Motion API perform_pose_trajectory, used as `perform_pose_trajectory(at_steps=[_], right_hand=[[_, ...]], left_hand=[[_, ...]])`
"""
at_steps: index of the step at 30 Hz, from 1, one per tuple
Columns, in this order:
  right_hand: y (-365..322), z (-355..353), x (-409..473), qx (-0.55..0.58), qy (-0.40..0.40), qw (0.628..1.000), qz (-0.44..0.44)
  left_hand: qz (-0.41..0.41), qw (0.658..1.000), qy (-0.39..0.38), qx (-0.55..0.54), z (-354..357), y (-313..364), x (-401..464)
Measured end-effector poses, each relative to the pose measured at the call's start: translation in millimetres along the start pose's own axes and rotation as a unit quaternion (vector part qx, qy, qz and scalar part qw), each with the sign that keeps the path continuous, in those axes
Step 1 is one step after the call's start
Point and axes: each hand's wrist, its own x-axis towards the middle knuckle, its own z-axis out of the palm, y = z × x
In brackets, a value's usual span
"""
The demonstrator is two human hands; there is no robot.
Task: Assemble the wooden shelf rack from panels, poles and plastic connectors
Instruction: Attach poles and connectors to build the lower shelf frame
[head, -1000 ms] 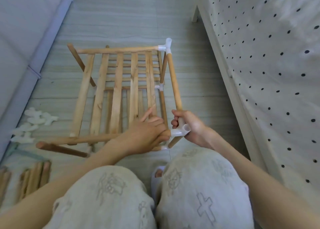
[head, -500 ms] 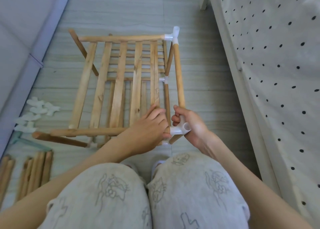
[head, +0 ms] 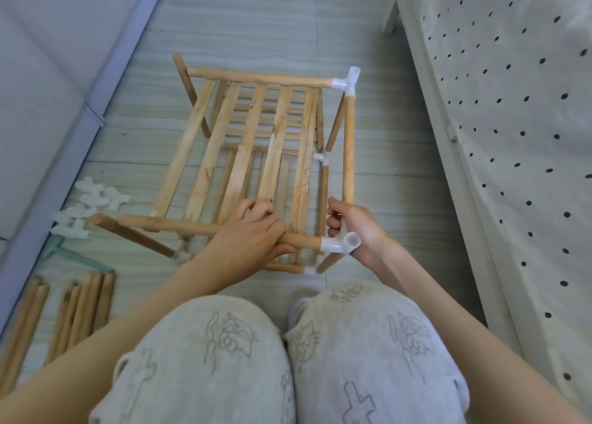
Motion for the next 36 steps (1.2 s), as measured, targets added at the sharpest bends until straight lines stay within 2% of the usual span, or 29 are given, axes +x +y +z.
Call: perform_pose_trajectory(at_steps=[6,11,17,23,26,30,33,36], right_hand=[[3.6,3.7,2.1,0.045,0.016,0.999,-0.023],[5.5,11.7,3.3,0.080,0.028,0.996,-0.032],[3.7,19.6,7.6,0.094,0.040,0.994,-0.029],[6.1,19.4,9.4,0.080,0.029,0.996,-0.035],[4.2,14.7,7.3,0.018,0.036,0.998,-0.039],[-14.8,8.8,16.6,-0.081,0.107,0.986,-0.103],[-47.8,3.9,38.0,-0.102,0.152,0.975,-0.129],[-93.4,0.7,69.4,-0.097,0.177,0.963,-0.179]], left_hand=[[0.038,0.999,-0.004,-0.031,7.3,-11.1,4.1],[0.054,0.997,0.038,-0.028,13.3,-12.6,6.2],[0.049,0.997,0.053,-0.022,24.2,-12.2,10.0],[0.042,0.997,0.058,-0.012,24.1,-9.3,10.6],[0.041,0.997,0.034,-0.053,17.2,-10.1,12.1],[-0.013,0.987,0.057,-0.147,-2.3,-24.5,28.2],[-0.089,0.981,0.087,-0.149,-13.9,-48.9,64.6],[-0.098,0.980,0.102,-0.140,-12.9,-80.3,116.2]])
